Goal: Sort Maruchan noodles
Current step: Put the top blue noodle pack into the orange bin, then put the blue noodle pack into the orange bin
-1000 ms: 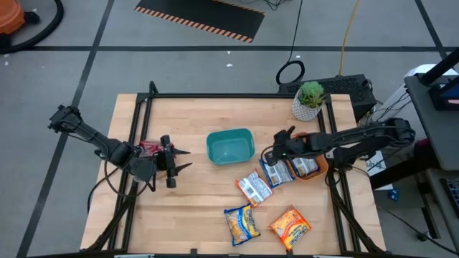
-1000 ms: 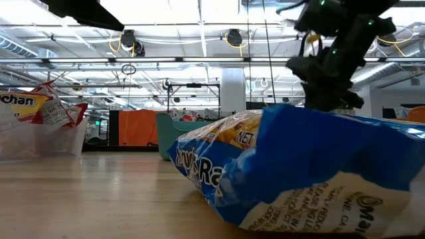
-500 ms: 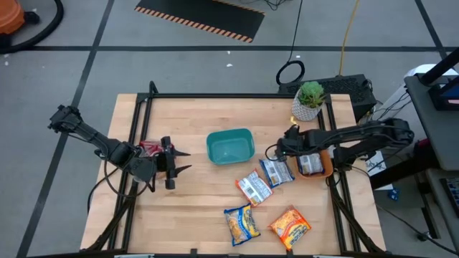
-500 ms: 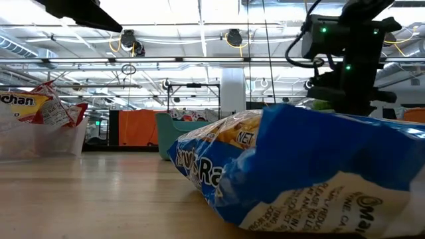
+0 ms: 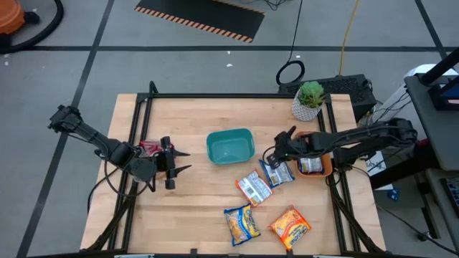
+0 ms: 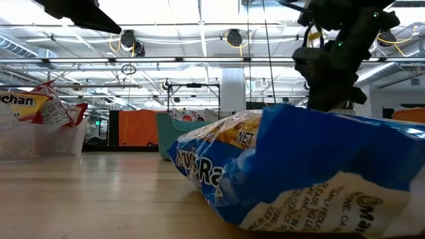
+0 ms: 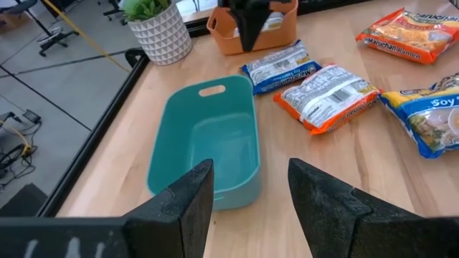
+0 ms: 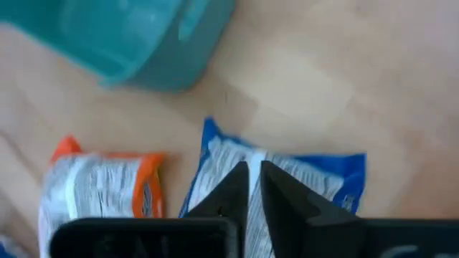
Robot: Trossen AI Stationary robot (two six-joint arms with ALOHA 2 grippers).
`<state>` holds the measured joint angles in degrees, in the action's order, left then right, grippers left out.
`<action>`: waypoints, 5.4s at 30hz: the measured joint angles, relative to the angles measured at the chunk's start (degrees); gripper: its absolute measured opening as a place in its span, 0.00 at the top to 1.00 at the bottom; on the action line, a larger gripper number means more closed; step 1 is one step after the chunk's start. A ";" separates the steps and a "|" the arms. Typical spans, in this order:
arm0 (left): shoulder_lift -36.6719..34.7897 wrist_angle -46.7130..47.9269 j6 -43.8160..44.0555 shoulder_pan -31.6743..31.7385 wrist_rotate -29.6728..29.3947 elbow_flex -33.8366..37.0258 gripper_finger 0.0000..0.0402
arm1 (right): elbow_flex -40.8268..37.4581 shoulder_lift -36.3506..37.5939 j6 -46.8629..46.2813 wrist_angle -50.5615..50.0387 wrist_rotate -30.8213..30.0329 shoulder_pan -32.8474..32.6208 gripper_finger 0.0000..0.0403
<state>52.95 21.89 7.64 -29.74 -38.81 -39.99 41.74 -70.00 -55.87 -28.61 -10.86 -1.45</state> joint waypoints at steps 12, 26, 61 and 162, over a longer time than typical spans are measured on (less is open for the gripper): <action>0.00 -0.10 0.41 0.03 -0.02 0.00 0.54 | -0.02 -3.59 9.05 5.42 10.24 -7.39 0.59; 0.00 0.22 0.44 0.04 -0.02 0.00 0.54 | -0.04 -3.97 14.81 -2.18 2.86 -10.22 0.48; 0.00 0.53 -0.03 0.04 -0.07 0.00 0.54 | -0.07 -10.46 34.01 0.43 1.80 -5.62 0.80; 19.26 -16.84 -9.20 -0.02 17.58 -0.02 0.54 | 16.31 3.85 3.44 -20.35 -14.95 -22.86 0.71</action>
<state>72.21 5.05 -1.56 -29.76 -21.23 -40.01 58.04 -66.16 -52.43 -48.96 -25.81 -24.32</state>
